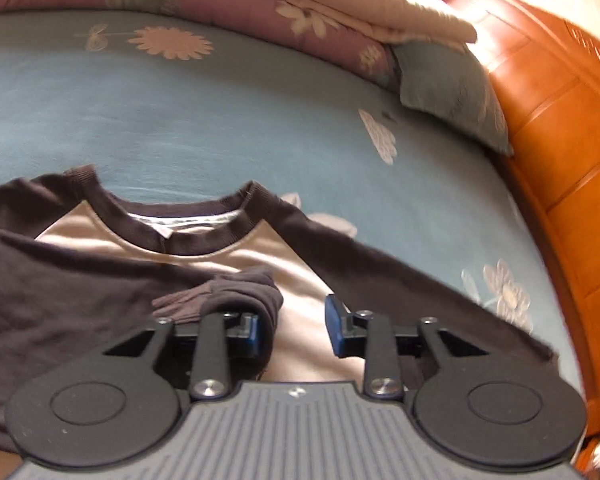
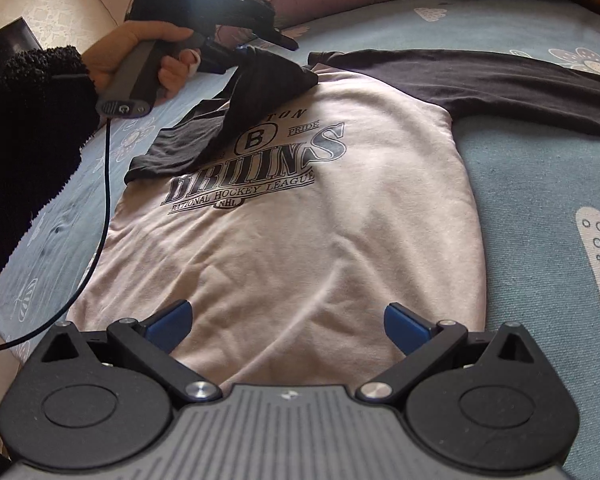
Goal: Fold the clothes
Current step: 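Carry the held sleeve across the shirt body with the left tool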
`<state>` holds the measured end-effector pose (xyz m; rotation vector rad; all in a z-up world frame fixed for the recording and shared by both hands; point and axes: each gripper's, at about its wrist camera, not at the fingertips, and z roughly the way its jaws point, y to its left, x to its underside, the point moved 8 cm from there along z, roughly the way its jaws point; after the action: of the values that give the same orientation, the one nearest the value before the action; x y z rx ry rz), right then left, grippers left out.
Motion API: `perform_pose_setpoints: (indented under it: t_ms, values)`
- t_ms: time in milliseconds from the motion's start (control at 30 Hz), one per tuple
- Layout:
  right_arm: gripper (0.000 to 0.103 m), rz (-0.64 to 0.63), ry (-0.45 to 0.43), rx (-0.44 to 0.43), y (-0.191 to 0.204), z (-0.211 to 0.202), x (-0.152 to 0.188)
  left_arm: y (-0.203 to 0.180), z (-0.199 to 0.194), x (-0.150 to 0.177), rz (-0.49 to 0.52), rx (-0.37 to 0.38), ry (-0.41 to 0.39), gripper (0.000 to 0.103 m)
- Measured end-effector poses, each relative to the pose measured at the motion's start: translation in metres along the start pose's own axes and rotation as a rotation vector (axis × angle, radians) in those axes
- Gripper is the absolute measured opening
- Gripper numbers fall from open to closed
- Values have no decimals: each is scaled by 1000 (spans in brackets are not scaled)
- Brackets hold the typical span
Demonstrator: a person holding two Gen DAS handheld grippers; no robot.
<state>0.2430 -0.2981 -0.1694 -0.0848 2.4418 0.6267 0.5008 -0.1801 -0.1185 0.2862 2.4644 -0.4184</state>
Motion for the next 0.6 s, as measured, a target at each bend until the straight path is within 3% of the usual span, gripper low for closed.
perform_pose_setpoints:
  t_ms: [100,167,300,400,500,600]
  values:
    - [103,11,0,5,-2,0,1,-15,12,11,101,-28,45,45]
    - [103,18,3,5,-3,1,1,-25,21,18,168,-47,74,46]
    - [103,21,11,3,-2,3,3,-56,28,41,502,-150,111,47]
    - [103,35,14,2,-4,4,4,-73,34,58,658,-177,132,48]
    - [103,59,9,-6,-7,2,3,-79,38,66,714,-197,152,48]
    - [103,73,6,-5,-10,0,3,-74,37,66,678,-172,184,48]
